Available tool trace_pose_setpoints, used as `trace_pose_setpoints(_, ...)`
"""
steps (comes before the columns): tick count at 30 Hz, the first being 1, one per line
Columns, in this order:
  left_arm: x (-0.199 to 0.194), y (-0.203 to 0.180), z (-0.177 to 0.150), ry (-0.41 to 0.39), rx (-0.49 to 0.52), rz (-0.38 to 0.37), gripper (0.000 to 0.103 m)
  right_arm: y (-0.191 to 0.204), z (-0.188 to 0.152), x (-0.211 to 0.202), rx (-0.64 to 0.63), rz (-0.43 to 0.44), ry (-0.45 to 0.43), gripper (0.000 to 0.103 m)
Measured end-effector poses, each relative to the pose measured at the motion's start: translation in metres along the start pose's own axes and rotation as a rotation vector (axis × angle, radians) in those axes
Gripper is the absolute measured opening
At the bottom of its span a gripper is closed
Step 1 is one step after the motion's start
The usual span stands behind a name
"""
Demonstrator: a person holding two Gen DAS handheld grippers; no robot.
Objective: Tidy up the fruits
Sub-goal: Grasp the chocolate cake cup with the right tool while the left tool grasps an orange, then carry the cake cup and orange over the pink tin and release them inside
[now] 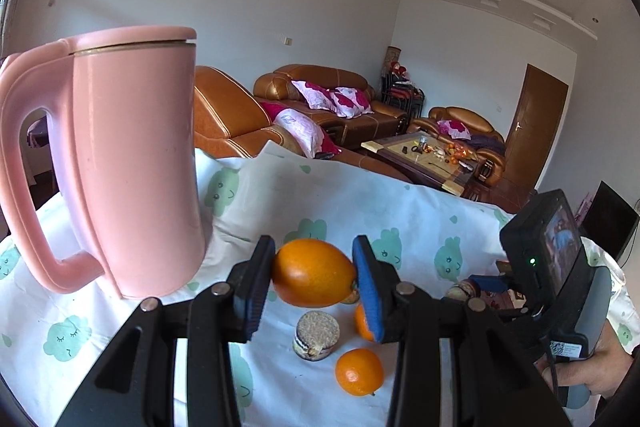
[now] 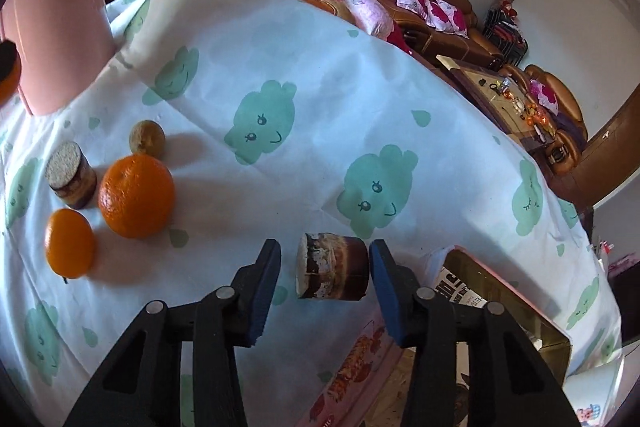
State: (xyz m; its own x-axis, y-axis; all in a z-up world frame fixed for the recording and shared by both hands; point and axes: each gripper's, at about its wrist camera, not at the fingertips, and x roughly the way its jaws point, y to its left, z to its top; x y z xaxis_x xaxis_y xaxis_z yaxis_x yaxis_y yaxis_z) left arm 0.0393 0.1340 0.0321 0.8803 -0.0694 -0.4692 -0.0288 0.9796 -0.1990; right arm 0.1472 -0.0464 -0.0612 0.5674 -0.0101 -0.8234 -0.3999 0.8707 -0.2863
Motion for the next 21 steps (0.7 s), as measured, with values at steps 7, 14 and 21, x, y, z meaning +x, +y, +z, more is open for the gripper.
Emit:
trace_pose_setpoints(7,-0.001,0.009,0.0,-0.024,-0.017,0.039,0.042,0.004,-0.011,-0.029,0.016,-0.022,-0.076,0.037)
trace_pose_setpoints(14,0.006,-0.014,-0.014,-0.009,0.028,0.011,0.042,0.018,-0.048,-0.102,0.234,0.118,-0.394,0.037)
trace_pose_setpoints(21,0.01,-0.041,-0.028,0.004,0.091,-0.01,0.042,0.036,-0.086,-0.11,0.255,0.077,-0.486,0.037)
